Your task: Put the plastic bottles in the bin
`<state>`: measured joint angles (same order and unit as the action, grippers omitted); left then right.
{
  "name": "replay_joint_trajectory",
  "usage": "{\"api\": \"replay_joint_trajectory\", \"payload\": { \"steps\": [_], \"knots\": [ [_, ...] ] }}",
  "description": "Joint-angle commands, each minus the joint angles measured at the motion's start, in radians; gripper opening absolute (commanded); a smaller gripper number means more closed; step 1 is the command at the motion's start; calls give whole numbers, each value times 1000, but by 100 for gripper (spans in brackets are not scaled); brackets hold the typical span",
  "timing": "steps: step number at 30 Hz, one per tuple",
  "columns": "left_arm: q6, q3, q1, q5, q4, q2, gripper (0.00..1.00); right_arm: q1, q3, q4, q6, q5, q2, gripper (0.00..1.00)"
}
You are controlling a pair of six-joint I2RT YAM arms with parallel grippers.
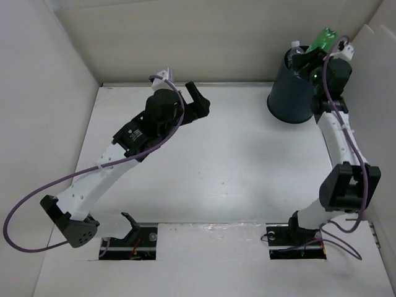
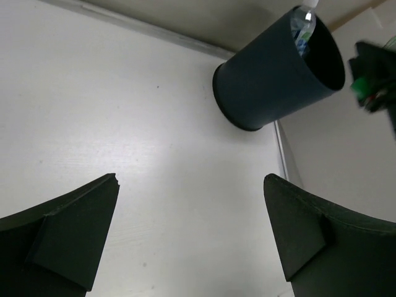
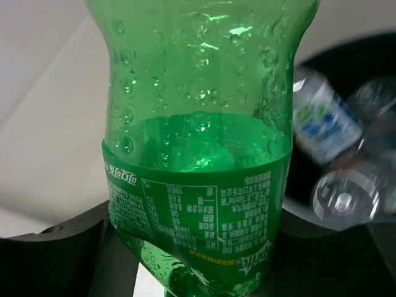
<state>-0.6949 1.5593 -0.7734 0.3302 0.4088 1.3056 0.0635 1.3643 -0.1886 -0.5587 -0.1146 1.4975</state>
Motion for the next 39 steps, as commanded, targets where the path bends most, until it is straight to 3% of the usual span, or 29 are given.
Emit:
{"api": "replay_joint_trajectory", "payload": {
  "steps": [1,13,16,17,19,20,24,30,35,39],
  "knots": [
    [32,-96,-3,-43,-53,-77,100,74,235,52,-56,-45,140,0],
    [104,-320,-12,-53,-68,-210,100,139,863,369,-56,116,584,0],
    [104,-344,-12,-42,-68,-210,100,127,996,462,6,183,664,0],
    [104,-357,-12,-42,-68,-210,100,115,1010,472,20,229,664,4],
    [104,-366,-12,-42,-68,-201,100,105,1010,472,42,269,673,55],
    [113,-366,-3,-51,-68,-201,100,105,1010,472,42,289,673,68],
    [113,-386,-3,-42,-68,-181,100,105,1010,494,42,318,693,100],
    [113,-367,-3,-8,-68,-172,100,114,986,522,51,357,635,100],
    [153,-291,-3,73,-24,-152,100,90,1019,696,62,395,548,100],
    [210,-153,-3,188,64,-115,100,41,899,842,115,385,376,100]
  ]
}}
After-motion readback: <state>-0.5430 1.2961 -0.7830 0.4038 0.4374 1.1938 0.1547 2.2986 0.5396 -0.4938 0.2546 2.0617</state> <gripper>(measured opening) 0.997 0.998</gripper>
